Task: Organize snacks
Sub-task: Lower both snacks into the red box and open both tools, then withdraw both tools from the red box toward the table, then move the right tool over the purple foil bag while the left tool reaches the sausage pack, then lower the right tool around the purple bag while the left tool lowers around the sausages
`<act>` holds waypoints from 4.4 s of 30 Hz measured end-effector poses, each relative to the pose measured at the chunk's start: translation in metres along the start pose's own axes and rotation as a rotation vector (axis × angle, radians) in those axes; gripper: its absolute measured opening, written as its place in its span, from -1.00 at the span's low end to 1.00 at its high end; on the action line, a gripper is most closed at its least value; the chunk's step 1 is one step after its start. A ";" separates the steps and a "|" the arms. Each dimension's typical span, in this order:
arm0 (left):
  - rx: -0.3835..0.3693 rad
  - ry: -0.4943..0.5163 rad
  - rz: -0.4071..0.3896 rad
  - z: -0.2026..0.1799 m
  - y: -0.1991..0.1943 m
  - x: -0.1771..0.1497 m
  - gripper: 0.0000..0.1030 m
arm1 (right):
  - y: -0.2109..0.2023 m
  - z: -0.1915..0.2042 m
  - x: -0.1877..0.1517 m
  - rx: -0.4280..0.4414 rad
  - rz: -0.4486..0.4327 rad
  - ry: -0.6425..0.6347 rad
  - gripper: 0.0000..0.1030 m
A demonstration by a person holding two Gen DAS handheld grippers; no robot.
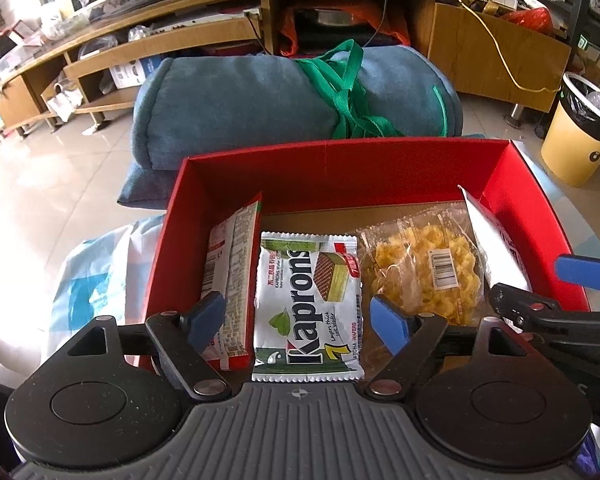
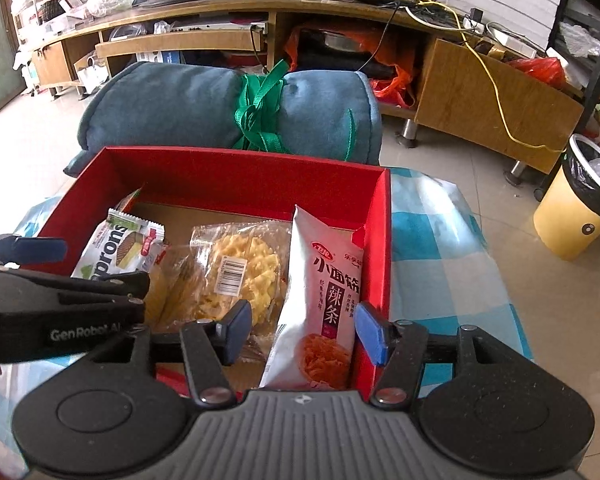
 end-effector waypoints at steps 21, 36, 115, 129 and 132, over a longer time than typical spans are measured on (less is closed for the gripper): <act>-0.040 -0.024 -0.035 0.003 -0.029 -0.012 0.68 | -0.031 -0.001 -0.008 0.026 -0.034 0.014 0.04; -0.088 -0.019 -0.044 0.001 -0.056 -0.041 0.71 | -0.060 -0.001 -0.044 0.041 -0.014 0.055 0.13; -0.338 0.337 0.186 -0.036 -0.057 -0.182 0.40 | -0.086 -0.047 -0.149 0.030 0.154 0.306 0.16; -0.352 0.310 0.201 -0.035 -0.052 -0.182 0.47 | -0.081 -0.072 -0.167 0.088 0.249 0.566 0.17; -0.359 0.316 0.199 -0.036 -0.054 -0.183 0.49 | -0.080 -0.070 -0.167 0.139 0.261 0.611 0.17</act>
Point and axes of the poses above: each gripper's, at about its wrist camera, not at the fingertips, and y roughly the way its jaws point, z to its left, x to its top, the point moved 4 cm from there along y, roughly the way its jaws point, and after that the axes turned 8 degrees about y, right-handed, at the moved point
